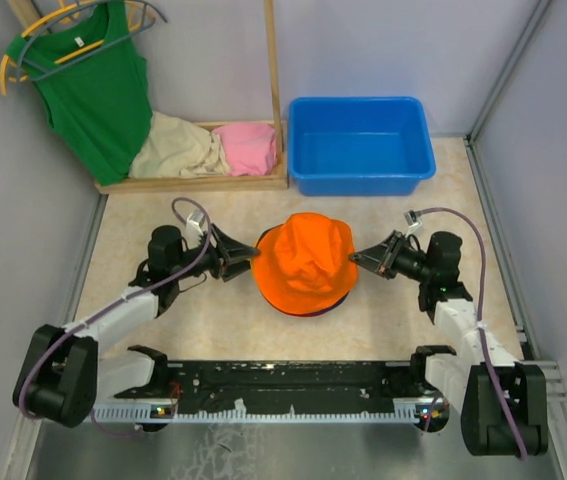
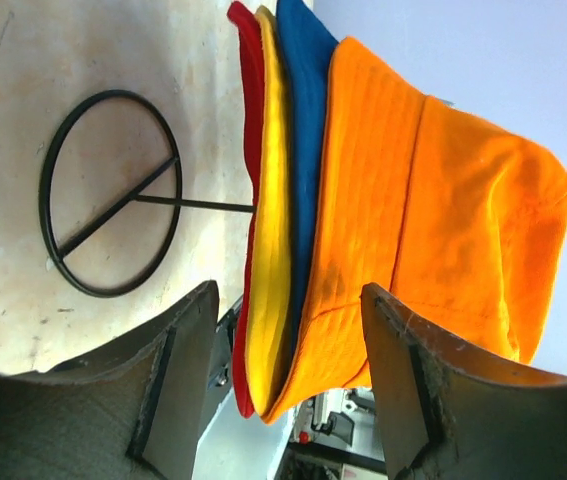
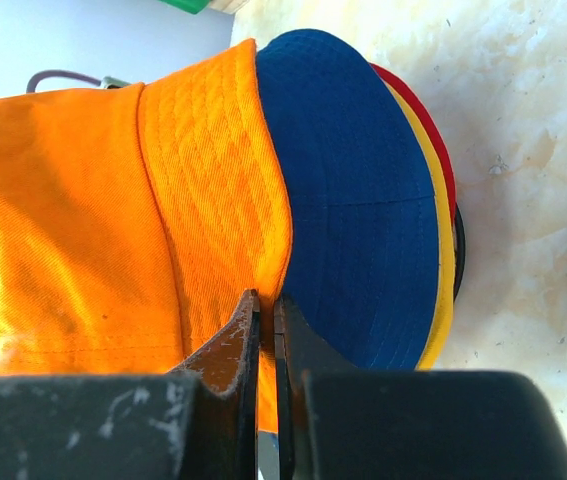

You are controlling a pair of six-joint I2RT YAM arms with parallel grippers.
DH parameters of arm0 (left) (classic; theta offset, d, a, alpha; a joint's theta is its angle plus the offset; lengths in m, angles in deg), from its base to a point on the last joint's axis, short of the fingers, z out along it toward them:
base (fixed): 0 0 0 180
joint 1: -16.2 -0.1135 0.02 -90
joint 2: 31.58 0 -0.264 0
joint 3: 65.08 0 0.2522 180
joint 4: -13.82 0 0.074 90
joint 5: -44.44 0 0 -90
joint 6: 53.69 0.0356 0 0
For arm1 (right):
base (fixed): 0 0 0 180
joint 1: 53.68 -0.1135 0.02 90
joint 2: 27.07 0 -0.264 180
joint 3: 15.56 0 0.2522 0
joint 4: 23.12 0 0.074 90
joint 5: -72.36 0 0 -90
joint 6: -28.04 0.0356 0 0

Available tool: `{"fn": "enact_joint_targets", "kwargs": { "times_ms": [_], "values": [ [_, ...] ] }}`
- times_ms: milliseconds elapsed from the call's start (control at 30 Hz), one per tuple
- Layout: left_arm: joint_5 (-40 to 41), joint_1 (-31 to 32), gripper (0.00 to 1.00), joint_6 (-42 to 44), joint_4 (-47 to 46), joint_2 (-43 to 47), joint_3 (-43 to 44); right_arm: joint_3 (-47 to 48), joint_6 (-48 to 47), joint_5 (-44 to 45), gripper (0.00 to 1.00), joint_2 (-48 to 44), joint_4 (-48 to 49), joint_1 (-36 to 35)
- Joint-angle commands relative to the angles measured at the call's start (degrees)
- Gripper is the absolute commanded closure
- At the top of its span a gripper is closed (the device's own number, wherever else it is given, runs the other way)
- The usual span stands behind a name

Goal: Stack the hats

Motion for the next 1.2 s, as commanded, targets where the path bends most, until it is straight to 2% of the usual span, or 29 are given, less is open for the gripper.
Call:
{"fn": "enact_joint_targets", "kwargs": {
  "times_ms": [0,133,367,433,600,667,833,1000,1167],
  "values": [
    [-0.17,-0.02,0.34,-4.80,-2.54,5.09,-4.70,1.51,-2.42,-0.26,1.00,1.09,-3.01,0.19],
    [1.00,2.29,0.33,-7.12,-4.09,7.24,-4.43,1.93,-2.90,-0.36,1.00,1.03,-3.95,0.19],
    [4.05,7.06,0.33,-10.47,-11.45,3.35,-4.17,2.94,-3.50,-0.52,1.00,1.24,-5.30,0.19],
    [4.91,7.29,0.37,-10.51,-11.40,3.34,-3.80,3.14,-3.74,-0.43,1.00,1.11,-5.80,0.19],
    [6.20,7.37,0.57,-10.24,-10.57,3.25,-4.09,2.88,-3.78,-0.42,1.00,0.99,-6.02,0.19],
    [7.16,7.30,0.62,-10.36,-10.96,3.34,-5.68,2.94,-3.75,-0.46,1.00,0.96,-5.95,0.19],
    [11.00,7.06,0.75,-11.62,-18.11,1.60,-12.61,2.68,-3.07,-0.64,1.00,1.90,-4.53,0.19],
    [9.89,5.26,0.78,-12.11,-26.37,-5.02,-16.89,2.32,-3.00,-0.61,1.00,3.37,-3.24,0.19],
    [5.34,3.19,0.78,-11.67,-32.18,-13.51,-15.57,2.32,-3.04,-0.85,1.00,5.53,-1.71,0.19]
  ]
}}
